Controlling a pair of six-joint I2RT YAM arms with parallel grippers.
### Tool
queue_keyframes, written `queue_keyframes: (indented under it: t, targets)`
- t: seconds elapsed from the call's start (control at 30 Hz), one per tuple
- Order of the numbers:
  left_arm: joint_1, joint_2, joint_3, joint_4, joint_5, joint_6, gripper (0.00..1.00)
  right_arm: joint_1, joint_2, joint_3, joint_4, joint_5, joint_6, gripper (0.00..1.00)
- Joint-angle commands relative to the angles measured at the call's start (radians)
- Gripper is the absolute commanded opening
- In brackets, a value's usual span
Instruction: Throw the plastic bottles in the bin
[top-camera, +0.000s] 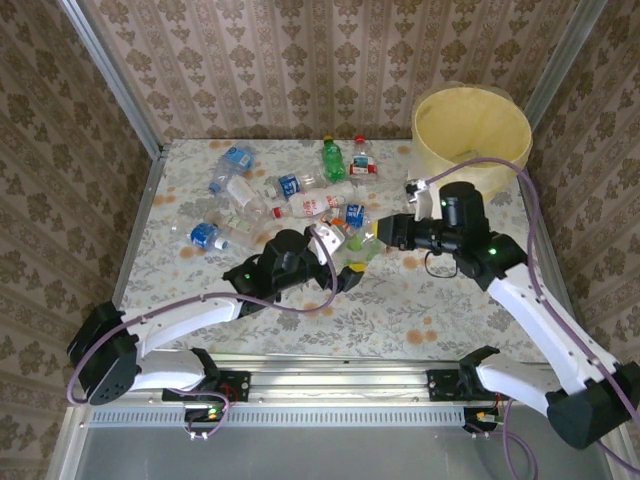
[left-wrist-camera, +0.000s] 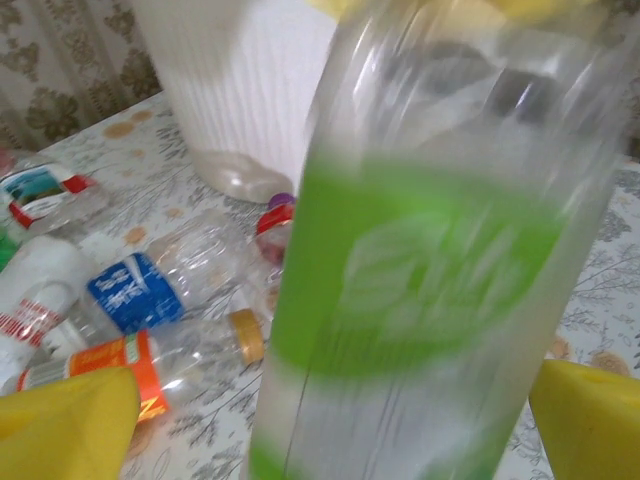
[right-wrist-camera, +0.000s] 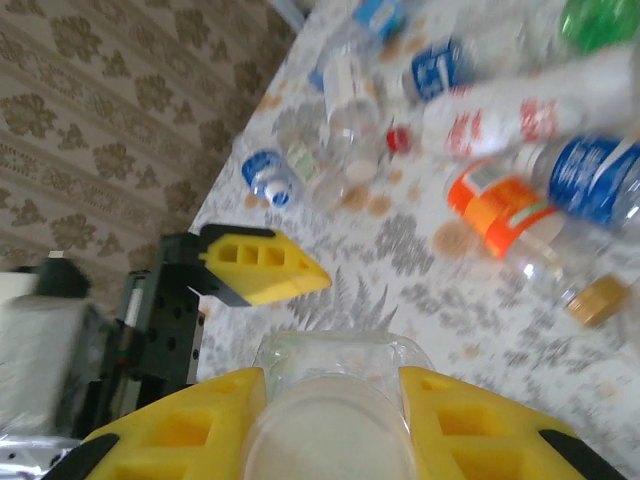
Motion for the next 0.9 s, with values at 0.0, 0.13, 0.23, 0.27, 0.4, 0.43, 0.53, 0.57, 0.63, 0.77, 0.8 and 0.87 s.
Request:
queue_keyframes:
  t: [0.0, 0.13, 0.23, 0.27, 0.4, 0.43, 0.53, 0.57, 0.63, 0.77, 0.8, 0.87]
  targets:
    - [0.030, -0.054, -0.042, 0.015, -0.016, -0.052, 1.00, -0.001, -0.062, 0.050, -0.039, 0.181, -0.104, 0.00]
    - [0.057, -0.105, -0.079, 0.003, -0.033, -0.075, 1.00, -0.002, -0.143, 0.055, 0.002, 0.315, -0.192, 0.00]
    - [0.071, -0.136, -0.103, -0.009, -0.046, -0.084, 1.00, -0.002, -0.192, 0.054, 0.062, 0.379, -0.266, 0.00]
    - [0.076, -0.146, -0.109, -0.010, -0.049, -0.088, 1.00, -0.001, -0.209, 0.053, 0.084, 0.401, -0.289, 0.00]
    - [0.089, -0.171, -0.131, -0.013, -0.061, -0.104, 1.00, -0.001, -0.273, 0.032, 0.196, 0.477, -0.379, 0.00]
    - [0.091, -0.174, -0.133, -0.014, -0.064, -0.108, 1.00, -0.001, -0.283, 0.029, 0.223, 0.488, -0.402, 0.00]
    - [0.096, -0.176, -0.141, -0.015, -0.066, -0.114, 1.00, -0.001, -0.308, 0.029, 0.290, 0.522, -0.456, 0.00]
    - [0.096, -0.177, -0.143, -0.016, -0.066, -0.114, 1.00, 0.000, -0.315, 0.030, 0.309, 0.530, -0.470, 0.00]
    - [0.099, -0.176, -0.146, -0.014, -0.070, -0.119, 1.00, -0.001, -0.329, 0.032, 0.347, 0.534, -0.487, 0.00]
    - [0.107, -0.176, -0.156, -0.003, -0.073, -0.127, 1.00, -0.001, -0.360, -0.001, 0.479, 0.526, -0.542, 0.00]
    - [0.108, -0.176, -0.158, -0.001, -0.073, -0.128, 1.00, -0.002, -0.368, -0.017, 0.520, 0.528, -0.563, 0.00]
    - [0.111, -0.176, -0.161, 0.003, -0.074, -0.130, 1.00, 0.000, -0.380, -0.038, 0.593, 0.527, -0.602, 0.00]
